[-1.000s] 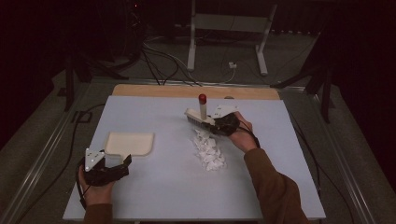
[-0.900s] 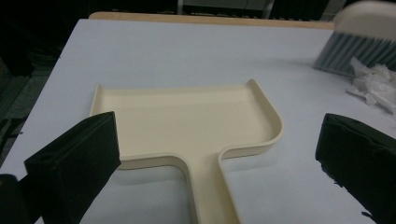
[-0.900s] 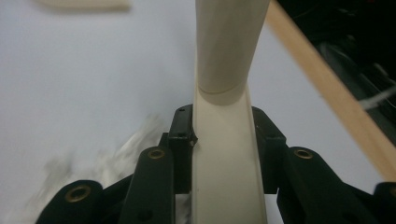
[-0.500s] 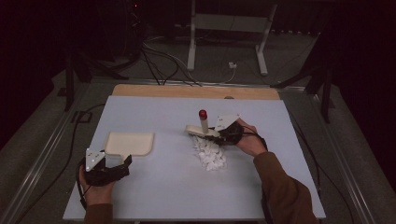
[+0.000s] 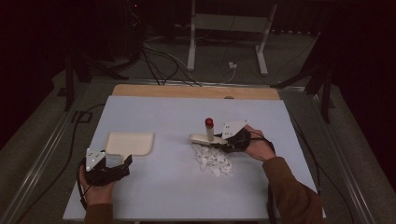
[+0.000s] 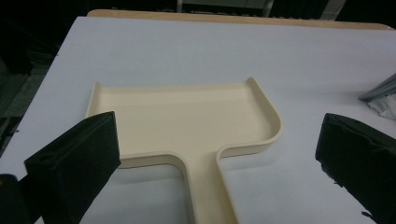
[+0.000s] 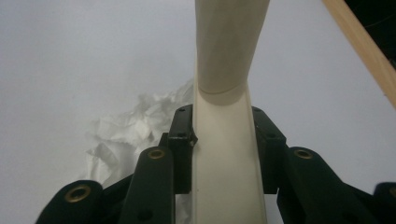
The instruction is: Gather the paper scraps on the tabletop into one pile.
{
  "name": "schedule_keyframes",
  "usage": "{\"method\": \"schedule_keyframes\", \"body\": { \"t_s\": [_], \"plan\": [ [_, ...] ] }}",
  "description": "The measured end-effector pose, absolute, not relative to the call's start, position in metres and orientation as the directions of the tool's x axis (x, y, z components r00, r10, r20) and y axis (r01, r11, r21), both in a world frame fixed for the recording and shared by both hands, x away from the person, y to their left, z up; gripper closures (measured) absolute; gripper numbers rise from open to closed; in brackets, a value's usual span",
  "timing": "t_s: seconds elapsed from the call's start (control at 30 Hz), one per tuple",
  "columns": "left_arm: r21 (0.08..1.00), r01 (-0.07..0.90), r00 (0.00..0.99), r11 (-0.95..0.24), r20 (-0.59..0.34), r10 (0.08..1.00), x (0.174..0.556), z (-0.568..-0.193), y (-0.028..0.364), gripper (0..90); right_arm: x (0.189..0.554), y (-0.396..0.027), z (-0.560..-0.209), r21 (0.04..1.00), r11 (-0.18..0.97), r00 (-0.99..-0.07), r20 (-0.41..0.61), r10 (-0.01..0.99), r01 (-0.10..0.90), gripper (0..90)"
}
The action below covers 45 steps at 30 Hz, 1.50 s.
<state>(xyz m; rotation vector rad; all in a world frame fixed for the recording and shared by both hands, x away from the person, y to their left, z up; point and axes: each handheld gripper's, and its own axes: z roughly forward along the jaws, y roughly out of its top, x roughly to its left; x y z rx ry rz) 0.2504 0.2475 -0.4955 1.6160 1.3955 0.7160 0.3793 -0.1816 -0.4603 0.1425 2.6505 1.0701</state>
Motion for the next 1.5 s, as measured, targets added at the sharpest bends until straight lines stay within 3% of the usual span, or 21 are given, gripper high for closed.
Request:
{"method": "schedule_keyframes", "body": {
  "t_s": [0.33, 0.67, 1.03, 1.5],
  "plan": [
    [0.878, 0.478, 0.207, -0.002, -0.111, 0.972, 0.250, -0.495, 0.249, 0.6, 0.386, -0.184, -0.454, 0.773, 0.634, -0.931, -0.203, 0.304, 0.039, 67.6],
    [0.879, 0.477, 0.206, 0.002, -0.114, 0.972, 0.250, -0.495, 0.250, 0.6, 0.390, -0.204, -0.445, 0.837, 0.519, -0.859, -0.128, 0.496, 0.175, 67.6],
    [0.879, 0.476, 0.204, 0.004, -0.115, 0.972, 0.250, -0.495, 0.249, 0.6, 0.377, -0.237, -0.444, 0.782, 0.481, -0.717, -0.064, 0.694, 0.396, 67.6],
    [0.877, 0.481, 0.204, 0.003, -0.115, 0.972, 0.252, -0.496, 0.248, 0.6, 0.367, -0.270, -0.461, 0.722, 0.404, -0.620, 0.044, 0.783, 0.562, 66.9]
  ]
}}
